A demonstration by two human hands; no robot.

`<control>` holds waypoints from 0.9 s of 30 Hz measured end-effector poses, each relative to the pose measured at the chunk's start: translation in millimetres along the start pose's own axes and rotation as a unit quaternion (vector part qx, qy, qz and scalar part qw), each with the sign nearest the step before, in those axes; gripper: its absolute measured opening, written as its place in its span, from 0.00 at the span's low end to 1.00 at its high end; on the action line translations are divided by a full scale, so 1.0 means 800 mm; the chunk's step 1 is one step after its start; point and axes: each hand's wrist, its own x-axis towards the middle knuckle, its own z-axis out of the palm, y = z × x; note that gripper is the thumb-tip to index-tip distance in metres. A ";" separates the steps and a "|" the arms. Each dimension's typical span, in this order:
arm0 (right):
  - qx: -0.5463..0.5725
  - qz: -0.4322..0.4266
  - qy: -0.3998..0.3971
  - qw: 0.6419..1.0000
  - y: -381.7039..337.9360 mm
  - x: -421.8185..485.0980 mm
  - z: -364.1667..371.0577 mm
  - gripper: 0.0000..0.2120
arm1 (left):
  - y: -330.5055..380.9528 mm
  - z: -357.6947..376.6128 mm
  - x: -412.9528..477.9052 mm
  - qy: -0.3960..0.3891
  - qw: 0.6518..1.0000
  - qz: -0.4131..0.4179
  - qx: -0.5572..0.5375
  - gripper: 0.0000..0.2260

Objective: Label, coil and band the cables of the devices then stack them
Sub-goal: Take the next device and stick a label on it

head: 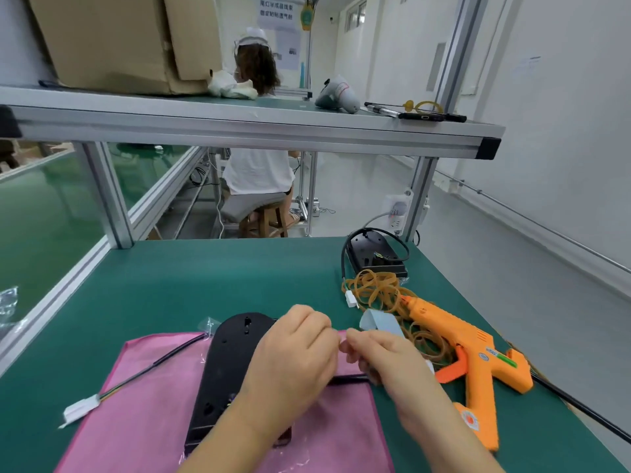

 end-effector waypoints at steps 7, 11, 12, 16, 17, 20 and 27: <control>0.023 0.037 -0.055 0.998 0.001 0.002 0.043 0.11 | -0.020 -0.030 -0.037 -0.041 0.999 0.033 0.016 0.11; -0.040 -0.007 -0.103 0.994 -0.009 0.009 0.051 0.08 | -0.041 -0.053 -0.061 -0.096 0.947 -0.261 -0.160 0.10; -0.062 -0.021 -0.122 0.990 -0.014 0.012 0.053 0.09 | -0.050 -0.061 -0.059 -0.124 0.882 -0.390 -0.233 0.09; -0.156 -0.050 -0.193 0.967 -0.034 0.027 0.074 0.11 | -0.093 -0.070 -0.059 -0.254 0.680 -0.550 -0.413 0.08; -0.180 -0.061 -0.198 0.962 -0.039 0.032 0.080 0.09 | -0.099 -0.072 -0.057 -0.258 0.681 -0.546 -0.414 0.07; -0.237 -0.093 -0.203 0.945 -0.048 0.049 0.094 0.08 | -0.114 -0.072 -0.054 -0.240 0.681 -0.563 -0.402 0.05; -0.282 -0.046 -0.157 0.945 -0.039 0.075 0.114 0.06 | -0.121 -0.046 -0.064 -0.245 0.721 -0.570 -0.309 0.09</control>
